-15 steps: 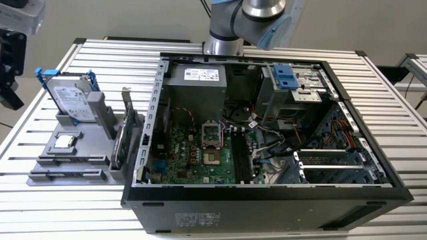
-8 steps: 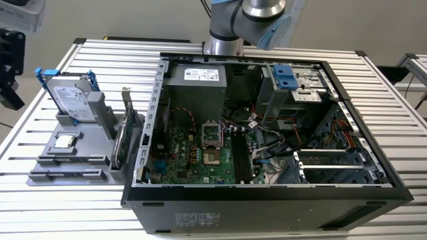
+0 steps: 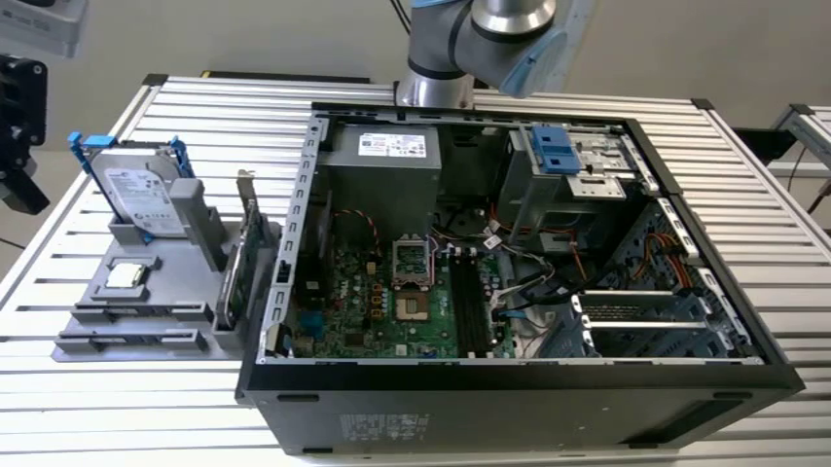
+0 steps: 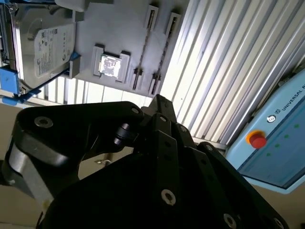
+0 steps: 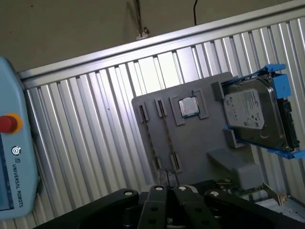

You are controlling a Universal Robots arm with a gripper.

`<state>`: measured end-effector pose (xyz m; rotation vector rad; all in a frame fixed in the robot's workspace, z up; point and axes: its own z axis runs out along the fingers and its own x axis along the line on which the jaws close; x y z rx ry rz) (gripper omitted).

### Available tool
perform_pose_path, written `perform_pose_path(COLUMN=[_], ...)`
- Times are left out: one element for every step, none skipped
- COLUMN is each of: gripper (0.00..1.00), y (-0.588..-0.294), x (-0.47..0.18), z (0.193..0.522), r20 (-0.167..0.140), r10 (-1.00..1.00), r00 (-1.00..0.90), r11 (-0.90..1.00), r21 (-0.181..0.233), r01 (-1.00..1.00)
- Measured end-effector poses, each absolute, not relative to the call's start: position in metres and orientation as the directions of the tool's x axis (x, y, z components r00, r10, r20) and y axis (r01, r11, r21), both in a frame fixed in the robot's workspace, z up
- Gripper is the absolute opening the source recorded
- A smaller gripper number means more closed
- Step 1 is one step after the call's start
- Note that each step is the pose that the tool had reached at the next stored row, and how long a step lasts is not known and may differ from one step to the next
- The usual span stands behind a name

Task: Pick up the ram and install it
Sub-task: 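Pick up the ram and move it above insertion slot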

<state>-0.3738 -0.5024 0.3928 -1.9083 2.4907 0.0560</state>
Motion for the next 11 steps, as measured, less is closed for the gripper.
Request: perform_pose_path(gripper=[0.0, 0.0, 0.0, 0.0, 0.0, 0.0, 0.0, 0.0, 0.0, 0.0, 0.0], y=[-0.5024, -0.5024, -0.5024, -0.5024, -0.5024, -0.5024, -0.5024, -0.5024, -0.5024, -0.5024, -0.5024], x=[-0.3738, -0.3738, -0.3738, -0.3738, -0.3738, -0.3738, -0.3738, -0.3738, -0.3738, -0.3738, -0.3738], z=[0.3928, 0.3928, 0.3928, 0.3928, 0.3928, 0.3928, 0.3928, 0.3928, 0.3929, 0.3928, 0.3928], r20=[-0.025, -0.025, -0.025, -0.025, -0.026, -0.026, -0.026, -0.026, -0.026, -0.026, -0.025], r10=[-0.967, -0.968, -0.97, -0.972, -0.974, -0.975, -0.977, -0.978, -0.98, -0.982, -0.983], r00=[-0.254, -0.248, -0.241, -0.234, -0.227, -0.22, -0.213, -0.205, -0.197, -0.19, -0.182], r11=[0.253, 0.248, 0.241, 0.234, 0.227, 0.22, 0.212, 0.204, 0.196, 0.189, 0.182], r21=[0.025, 0.024, 0.023, 0.023, 0.022, 0.022, 0.021, 0.021, 0.021, 0.021, 0.021], r01=[-0.967, -0.969, -0.97, -0.972, -0.974, -0.975, -0.977, -0.979, -0.98, -0.982, -0.983])
